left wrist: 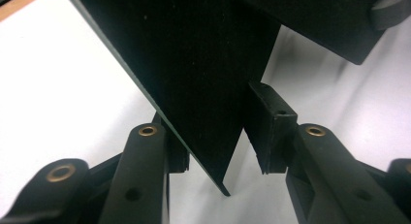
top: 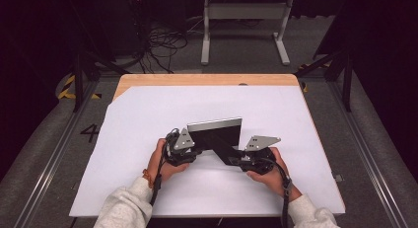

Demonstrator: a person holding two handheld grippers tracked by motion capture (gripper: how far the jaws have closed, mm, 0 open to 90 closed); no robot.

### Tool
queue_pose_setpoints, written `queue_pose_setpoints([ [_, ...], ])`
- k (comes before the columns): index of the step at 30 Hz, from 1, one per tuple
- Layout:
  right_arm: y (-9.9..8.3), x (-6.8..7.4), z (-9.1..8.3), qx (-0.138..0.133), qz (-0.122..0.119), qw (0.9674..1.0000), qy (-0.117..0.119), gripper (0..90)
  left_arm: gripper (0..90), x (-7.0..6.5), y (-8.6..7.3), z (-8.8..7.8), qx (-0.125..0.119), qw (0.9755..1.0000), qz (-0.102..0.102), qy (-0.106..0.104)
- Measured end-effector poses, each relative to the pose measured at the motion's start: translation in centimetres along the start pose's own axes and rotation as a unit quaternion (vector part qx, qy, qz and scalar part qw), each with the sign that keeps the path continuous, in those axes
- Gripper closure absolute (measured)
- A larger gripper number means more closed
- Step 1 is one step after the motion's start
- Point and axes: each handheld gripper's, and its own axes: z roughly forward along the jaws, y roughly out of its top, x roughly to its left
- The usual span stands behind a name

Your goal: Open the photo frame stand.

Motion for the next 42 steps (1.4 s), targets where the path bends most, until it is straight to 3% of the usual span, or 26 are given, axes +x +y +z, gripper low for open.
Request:
queue_pose_setpoints([
  [16, -0.1, 0.3, 0.3, 0.005, -0.005, 1.0, 0.002, 73.7, 57.4, 0.5, 0.1, 0.1, -0.001, 0.9999, 0.007, 0.014],
  [19, -0.2, 0.3, 0.4, 0.004, -0.006, 1.0, 0.003, 74.1, 54.5, 0.8, 0.1, -0.3, -0.008, 0.9999, 0.0, 0.014],
  [27, -0.1, 0.5, 0.4, 0.004, -0.007, 1.0, 0.004, 74.4, 57.7, 0.9, 0.0, -0.9, -0.011, 0.9997, 0.002, 0.02],
  [42, -0.2, 0.9, 0.4, 0.014, -0.012, 0.9998, 0.003, 75.6, 63.7, 0.8, -0.3, -1.0, -0.005, 0.9999, 0.01, 0.011],
])
